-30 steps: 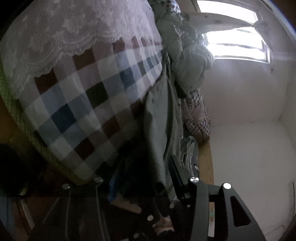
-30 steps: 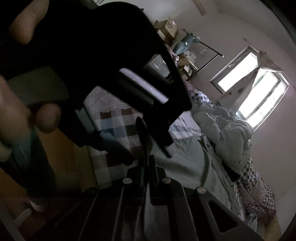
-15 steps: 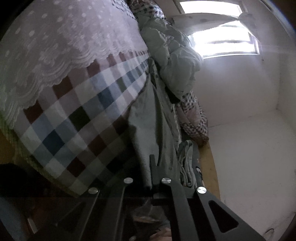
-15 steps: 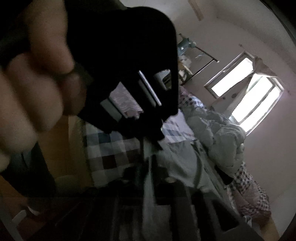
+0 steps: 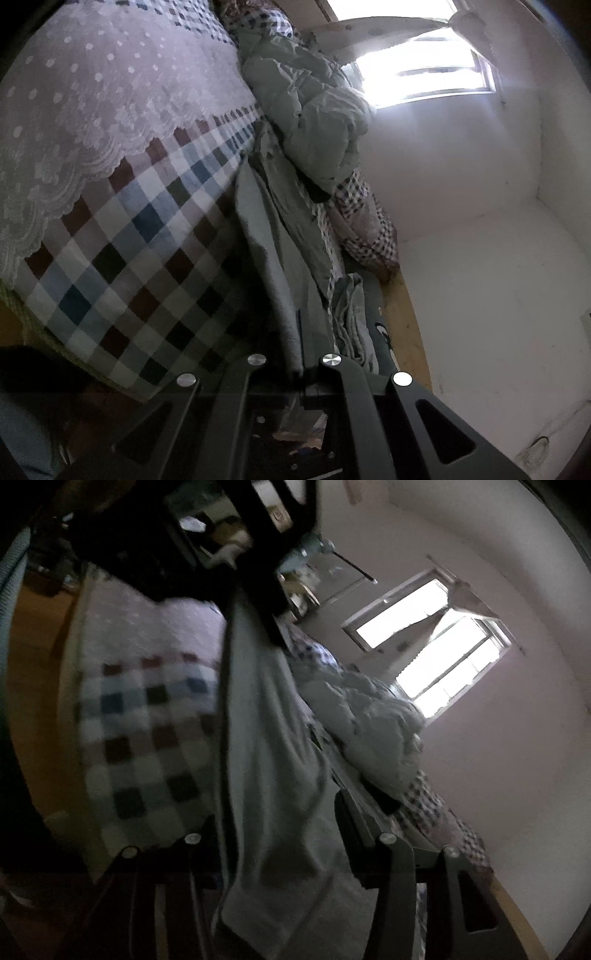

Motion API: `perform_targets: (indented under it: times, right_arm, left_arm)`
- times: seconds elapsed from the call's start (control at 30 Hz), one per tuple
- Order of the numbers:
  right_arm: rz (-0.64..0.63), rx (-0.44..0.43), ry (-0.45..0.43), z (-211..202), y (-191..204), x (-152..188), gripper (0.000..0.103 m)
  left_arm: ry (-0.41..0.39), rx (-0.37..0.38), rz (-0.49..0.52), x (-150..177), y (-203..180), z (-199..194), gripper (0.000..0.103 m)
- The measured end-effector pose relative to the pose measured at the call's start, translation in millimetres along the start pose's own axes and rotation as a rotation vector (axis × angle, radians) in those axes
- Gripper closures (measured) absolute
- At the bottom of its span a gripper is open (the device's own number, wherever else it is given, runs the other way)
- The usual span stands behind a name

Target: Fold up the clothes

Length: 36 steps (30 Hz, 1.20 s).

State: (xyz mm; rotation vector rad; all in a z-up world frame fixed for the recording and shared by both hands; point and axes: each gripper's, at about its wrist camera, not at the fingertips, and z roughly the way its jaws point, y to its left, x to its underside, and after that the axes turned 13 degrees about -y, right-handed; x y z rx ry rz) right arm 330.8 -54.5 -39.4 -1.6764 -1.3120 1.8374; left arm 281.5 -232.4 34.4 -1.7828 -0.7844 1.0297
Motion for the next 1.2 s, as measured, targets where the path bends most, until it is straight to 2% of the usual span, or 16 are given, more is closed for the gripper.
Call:
perform_targets:
  times: [0.27, 0.5, 0.73, 0.8, 0.93, 1.0, 1.13, 1.2]
  right_arm:
    - [-0.007, 0.060, 0.153, -2, -28, 52, 0.047]
    - [-0.004, 0.120, 0.275, 1, -57, 97, 0.047]
    - [-0.021, 0.180, 0.419, -5, -94, 161, 0.047]
    - [-0.019, 0.187, 0.446, -12, -101, 177, 0.047]
    - [-0.031, 0.186, 0.464, -31, -109, 186, 0.049]
    - [-0.041, 0.179, 0.471, -36, -113, 189, 0.053]
    - [-0.053, 0.172, 0.467, -38, -120, 192, 0.072]
    - [-0.076, 0.169, 0.445, -39, -122, 191, 0.074]
  left_arm:
    - [-0.051, 0.020, 0.011, -24, -26, -4, 0.103]
    - [-0.062, 0.014, 0.050, -40, -42, -7, 0.103]
    - [-0.066, -0.011, 0.064, -46, -44, -3, 0.103]
    - [-0.067, -0.019, 0.068, -47, -44, -2, 0.103]
    - [-0.068, -0.043, 0.071, -48, -40, -1, 0.103]
    - [-0.067, -0.055, 0.076, -47, -38, 0, 0.103]
    - [-0.058, -0.071, 0.087, -45, -38, 3, 0.103]
    - [-0.059, -0.078, 0.093, -45, -39, 4, 0.103]
